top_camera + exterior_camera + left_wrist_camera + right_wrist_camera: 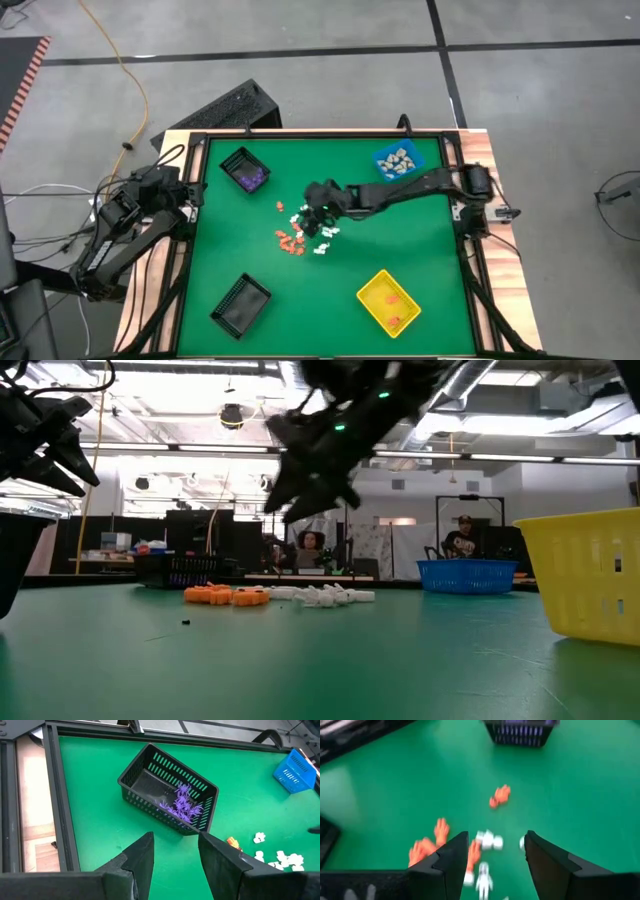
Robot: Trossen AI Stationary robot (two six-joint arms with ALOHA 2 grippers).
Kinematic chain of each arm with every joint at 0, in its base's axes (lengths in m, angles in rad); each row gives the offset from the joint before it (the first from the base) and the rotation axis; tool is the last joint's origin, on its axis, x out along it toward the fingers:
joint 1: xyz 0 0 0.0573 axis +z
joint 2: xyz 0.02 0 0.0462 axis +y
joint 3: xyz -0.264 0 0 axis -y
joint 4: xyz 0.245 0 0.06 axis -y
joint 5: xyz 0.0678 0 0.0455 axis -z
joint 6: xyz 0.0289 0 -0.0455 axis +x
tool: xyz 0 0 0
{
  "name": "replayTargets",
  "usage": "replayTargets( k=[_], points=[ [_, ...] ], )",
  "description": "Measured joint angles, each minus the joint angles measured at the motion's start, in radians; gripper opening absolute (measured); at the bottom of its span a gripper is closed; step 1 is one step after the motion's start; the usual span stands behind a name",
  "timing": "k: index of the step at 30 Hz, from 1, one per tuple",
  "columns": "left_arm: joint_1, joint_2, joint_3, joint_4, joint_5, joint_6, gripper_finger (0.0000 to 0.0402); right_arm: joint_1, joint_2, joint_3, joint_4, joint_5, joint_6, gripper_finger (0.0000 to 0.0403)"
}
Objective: Sort Halloween decoration
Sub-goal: Put the orange skeleton toy into the yellow basket
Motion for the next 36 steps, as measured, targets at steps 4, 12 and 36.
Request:
replayTargets(
  k=[4,12,36],
  points=[
    [0.000,0.000,0.000,0.000,0.000,0.000,0.0143,-0.034,0.116,0.138,-0.004,0.000,-0.003,0.0216],
    [0.000,0.000,0.000,0.000,0.000,0.000,0.0143,-0.053,0.332,0.398,-0.054,0.001,-0.025,0.0216],
    [0.000,0.000,0.000,0.000,0.001,0.002,0.0143,-0.054,0.551,0.560,-0.242,0.045,0.082,0.0148]
  ],
)
